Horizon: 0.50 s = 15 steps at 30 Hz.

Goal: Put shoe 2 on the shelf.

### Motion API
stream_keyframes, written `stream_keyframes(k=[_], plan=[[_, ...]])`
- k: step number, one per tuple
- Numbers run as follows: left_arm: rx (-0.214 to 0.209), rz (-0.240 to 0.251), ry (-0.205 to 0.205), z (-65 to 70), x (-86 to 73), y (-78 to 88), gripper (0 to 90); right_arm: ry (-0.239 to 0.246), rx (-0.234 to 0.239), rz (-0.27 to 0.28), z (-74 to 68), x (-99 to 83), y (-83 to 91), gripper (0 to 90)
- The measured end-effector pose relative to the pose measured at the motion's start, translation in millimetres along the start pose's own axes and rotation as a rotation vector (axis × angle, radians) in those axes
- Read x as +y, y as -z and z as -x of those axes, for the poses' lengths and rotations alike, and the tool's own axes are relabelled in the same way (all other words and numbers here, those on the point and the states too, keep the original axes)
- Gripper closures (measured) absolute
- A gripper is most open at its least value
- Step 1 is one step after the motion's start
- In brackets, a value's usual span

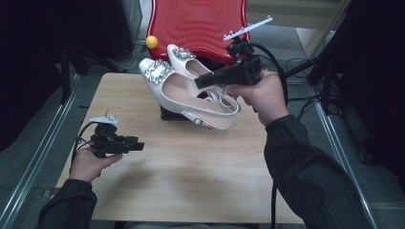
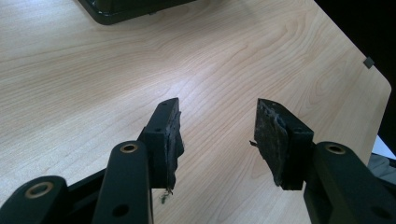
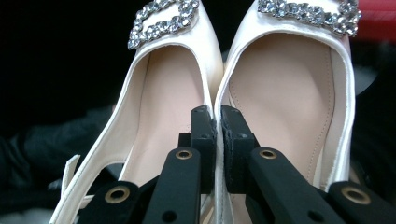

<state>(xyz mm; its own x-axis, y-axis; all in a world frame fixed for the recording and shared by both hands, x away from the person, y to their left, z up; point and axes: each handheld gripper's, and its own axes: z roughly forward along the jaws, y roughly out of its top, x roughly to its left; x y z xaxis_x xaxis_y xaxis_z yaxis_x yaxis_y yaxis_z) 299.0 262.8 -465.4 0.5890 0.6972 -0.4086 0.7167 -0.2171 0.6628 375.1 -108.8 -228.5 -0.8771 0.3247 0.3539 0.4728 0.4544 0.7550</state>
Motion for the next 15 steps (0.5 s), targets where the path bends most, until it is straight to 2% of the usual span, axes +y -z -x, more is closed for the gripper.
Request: stream_keyframes(k=[6, 10, 15], plan=[[-0.004, -0.012, -0.012, 0.0, 0.5, -0.9, 51.0, -0.038, -0.045, 0.141, 1.2, 11.5, 12.1, 86.8], [-0.005, -0.009, -0.013, 0.9, 0.8, -2.0, 51.1, -0.043, -0.081, 0.204, 3.8, 21.9, 14.5, 86.9], [-0.007, -0.014, -0.017, 0.5, 1.5, -3.8, 51.1, -0.089, -0.094, 0.275, 10.6, 34.4, 15.2, 86.8]])
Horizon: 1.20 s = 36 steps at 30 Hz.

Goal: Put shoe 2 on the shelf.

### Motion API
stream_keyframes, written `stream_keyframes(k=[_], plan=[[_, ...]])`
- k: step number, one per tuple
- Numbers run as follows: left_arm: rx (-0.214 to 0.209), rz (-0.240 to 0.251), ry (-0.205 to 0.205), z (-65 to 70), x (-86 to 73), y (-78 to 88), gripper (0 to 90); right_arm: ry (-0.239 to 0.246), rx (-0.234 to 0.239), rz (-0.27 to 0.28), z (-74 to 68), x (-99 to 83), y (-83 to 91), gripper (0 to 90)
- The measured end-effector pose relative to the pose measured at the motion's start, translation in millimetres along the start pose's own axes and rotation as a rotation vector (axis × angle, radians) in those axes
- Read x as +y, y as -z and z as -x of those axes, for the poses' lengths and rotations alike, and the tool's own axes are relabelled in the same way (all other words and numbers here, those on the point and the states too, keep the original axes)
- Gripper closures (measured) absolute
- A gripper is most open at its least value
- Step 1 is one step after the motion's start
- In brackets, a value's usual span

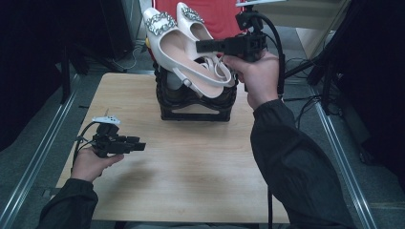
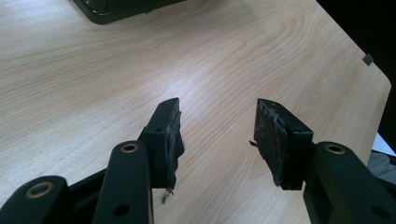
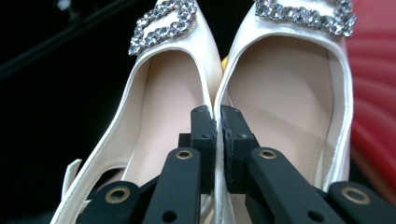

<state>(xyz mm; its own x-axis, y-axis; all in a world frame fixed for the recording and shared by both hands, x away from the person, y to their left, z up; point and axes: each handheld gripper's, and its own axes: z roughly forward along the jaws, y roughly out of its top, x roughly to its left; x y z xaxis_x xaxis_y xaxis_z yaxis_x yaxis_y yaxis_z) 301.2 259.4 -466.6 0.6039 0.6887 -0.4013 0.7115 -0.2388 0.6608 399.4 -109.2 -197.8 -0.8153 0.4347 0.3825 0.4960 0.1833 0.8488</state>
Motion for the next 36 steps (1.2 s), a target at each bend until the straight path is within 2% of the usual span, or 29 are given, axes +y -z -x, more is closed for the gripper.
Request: stream_keyframes(k=[7, 11, 15, 24, 27, 36], plan=[[-0.007, -0.006, -0.01, -0.4, 1.1, -2.2, 50.8, -0.061, -0.06, 0.081, 10.9, 17.7, -2.5, 86.8], [-0.014, -0.009, -0.016, 0.7, 2.3, -4.6, 50.2, -0.094, -0.082, 0.11, 19.8, 24.3, -1.7, 86.8], [-0.025, -0.019, -0.026, 1.7, 4.8, -8.1, 50.1, -0.117, -0.137, 0.138, 27.9, 32.7, -2.5, 86.8], [-0.048, -0.039, -0.055, 5.0, 10.5, -18.1, 50.2, -0.172, -0.217, 0.232, 41.2, 54.0, -5.9, 86.7], [-0.059, -0.05, -0.061, 4.7, 12.6, -20.5, 50.3, -0.19, -0.258, 0.258, 45.9, 58.1, -10.5, 86.7], [-0.079, -0.053, -0.071, 7.4, 17.1, -25.0, 50.5, -0.222, -0.337, 0.269, 59.8, 63.8, -26.8, 86.6]])
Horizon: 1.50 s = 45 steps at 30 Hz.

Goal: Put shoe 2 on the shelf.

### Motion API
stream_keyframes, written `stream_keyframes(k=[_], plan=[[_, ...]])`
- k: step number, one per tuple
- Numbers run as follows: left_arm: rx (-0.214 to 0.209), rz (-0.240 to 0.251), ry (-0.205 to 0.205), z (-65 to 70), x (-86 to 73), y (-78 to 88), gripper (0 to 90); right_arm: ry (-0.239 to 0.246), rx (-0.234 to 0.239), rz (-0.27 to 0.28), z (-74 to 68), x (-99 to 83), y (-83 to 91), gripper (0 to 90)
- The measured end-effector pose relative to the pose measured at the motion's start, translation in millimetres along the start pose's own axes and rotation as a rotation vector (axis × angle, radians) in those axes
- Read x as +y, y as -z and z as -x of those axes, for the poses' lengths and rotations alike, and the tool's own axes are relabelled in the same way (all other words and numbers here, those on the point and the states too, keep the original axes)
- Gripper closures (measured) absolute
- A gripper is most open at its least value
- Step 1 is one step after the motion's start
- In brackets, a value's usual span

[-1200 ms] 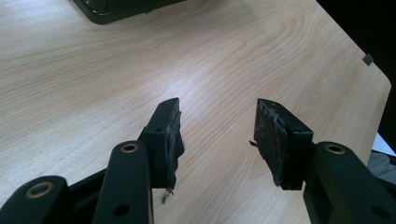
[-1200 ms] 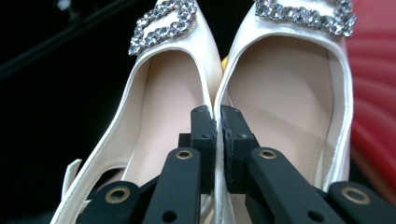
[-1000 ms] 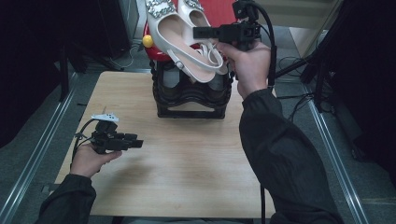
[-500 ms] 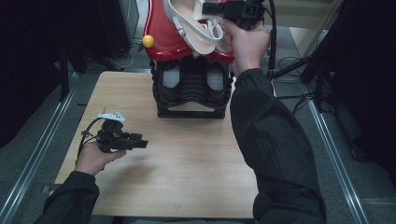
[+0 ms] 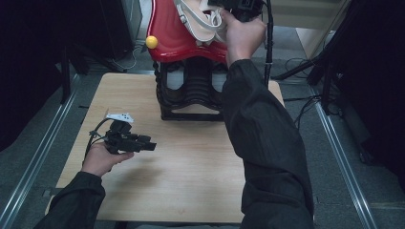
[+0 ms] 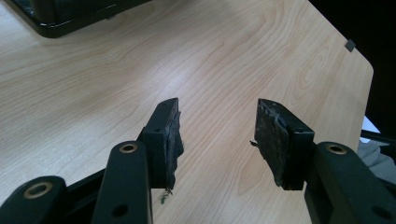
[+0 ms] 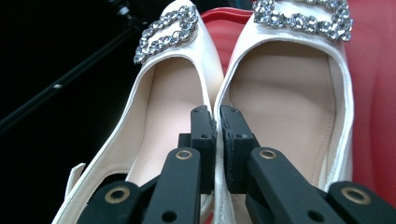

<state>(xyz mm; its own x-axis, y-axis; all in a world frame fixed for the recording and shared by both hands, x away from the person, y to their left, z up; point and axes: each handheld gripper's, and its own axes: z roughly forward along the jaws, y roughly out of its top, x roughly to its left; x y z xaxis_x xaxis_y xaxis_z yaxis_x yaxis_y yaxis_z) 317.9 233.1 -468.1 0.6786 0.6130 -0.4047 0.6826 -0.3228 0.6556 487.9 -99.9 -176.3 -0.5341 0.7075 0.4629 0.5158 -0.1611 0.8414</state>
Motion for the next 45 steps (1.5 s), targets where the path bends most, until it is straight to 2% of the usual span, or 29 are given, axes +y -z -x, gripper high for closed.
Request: stream_keyframes(k=[5, 10, 19, 31, 34, 41, 45], plan=[[-0.006, -0.001, -0.002, 0.7, 1.0, -1.0, 50.5, 0.001, -0.064, 0.02, -0.1, 2.0, -9.1, 86.6], [-0.021, -0.006, 0.003, 0.0, 2.5, -1.3, 52.0, -0.012, -0.082, 0.022, -2.5, 2.5, -20.4, 86.7], [-0.023, -0.004, -0.003, 1.3, 2.2, -1.0, 52.2, 0.023, -0.142, 0.019, -12.2, -6.0, -37.7, 86.6], [-0.021, -0.012, -0.011, 3.5, 2.5, -3.6, 52.1, 0.028, -0.132, 0.025, -10.8, -14.2, -38.1, 85.4], [-0.024, -0.015, -0.011, 3.4, 2.4, -2.9, 52.1, 0.05, -0.15, 0.022, -13.7, -14.0, -38.2, 83.9], [-0.016, -0.017, -0.015, 4.3, 1.8, -3.9, 51.7, 0.003, -0.126, 0.022, -13.1, -10.8, -34.4, 78.0], [-0.017, -0.018, -0.017, 4.4, 2.0, -3.9, 51.5, 0.018, -0.115, 0.011, -13.7, -8.1, -31.8, 74.6]])
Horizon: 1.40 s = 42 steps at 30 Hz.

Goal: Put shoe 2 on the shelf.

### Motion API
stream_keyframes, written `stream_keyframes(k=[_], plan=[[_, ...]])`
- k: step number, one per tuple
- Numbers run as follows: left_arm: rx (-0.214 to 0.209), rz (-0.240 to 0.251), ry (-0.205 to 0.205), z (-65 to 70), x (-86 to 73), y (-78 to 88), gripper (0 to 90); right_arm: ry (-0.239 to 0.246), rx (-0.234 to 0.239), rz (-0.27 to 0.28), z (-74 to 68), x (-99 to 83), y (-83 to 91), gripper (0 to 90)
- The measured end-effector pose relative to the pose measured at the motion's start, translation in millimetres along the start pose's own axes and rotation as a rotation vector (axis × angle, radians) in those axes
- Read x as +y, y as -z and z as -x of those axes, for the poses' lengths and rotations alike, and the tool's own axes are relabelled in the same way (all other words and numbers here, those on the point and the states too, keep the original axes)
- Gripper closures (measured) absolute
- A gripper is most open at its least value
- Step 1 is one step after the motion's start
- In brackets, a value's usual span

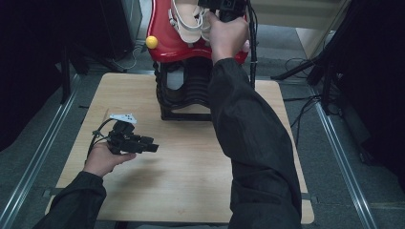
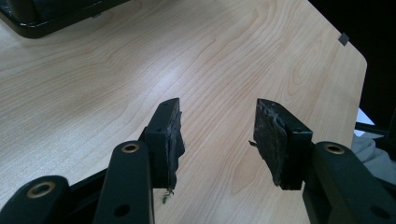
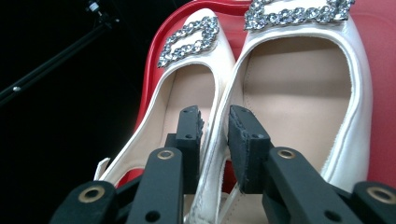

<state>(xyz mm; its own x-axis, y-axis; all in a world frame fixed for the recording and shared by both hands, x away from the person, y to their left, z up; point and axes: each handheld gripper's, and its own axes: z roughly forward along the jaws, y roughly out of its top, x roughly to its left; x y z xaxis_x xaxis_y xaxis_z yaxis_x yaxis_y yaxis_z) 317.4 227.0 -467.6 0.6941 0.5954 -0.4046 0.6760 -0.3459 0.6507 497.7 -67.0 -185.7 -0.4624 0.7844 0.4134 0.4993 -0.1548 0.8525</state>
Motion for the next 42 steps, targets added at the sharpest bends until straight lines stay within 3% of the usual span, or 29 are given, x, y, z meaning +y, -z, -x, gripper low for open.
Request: stream_keyframes(k=[8, 21, 35, 42], plan=[[0.0, 0.003, 0.002, 0.3, 0.0, -1.0, 51.3, 0.02, 0.012, -0.004, 1.5, 5.2, 10.6, 68.0], [0.01, -0.002, 0.001, 1.1, 0.4, -2.1, 51.0, 0.063, 0.017, -0.03, 10.1, 11.6, 35.8, 64.7], [0.022, 0.026, -0.023, 4.5, 2.2, -0.1, 51.1, 0.065, 0.001, -0.022, 34.8, 9.4, 63.2, 60.6], [0.018, 0.015, -0.031, 4.3, 2.1, 0.3, 50.7, 0.058, -0.005, -0.03, 51.8, 1.8, 73.3, 58.2]])
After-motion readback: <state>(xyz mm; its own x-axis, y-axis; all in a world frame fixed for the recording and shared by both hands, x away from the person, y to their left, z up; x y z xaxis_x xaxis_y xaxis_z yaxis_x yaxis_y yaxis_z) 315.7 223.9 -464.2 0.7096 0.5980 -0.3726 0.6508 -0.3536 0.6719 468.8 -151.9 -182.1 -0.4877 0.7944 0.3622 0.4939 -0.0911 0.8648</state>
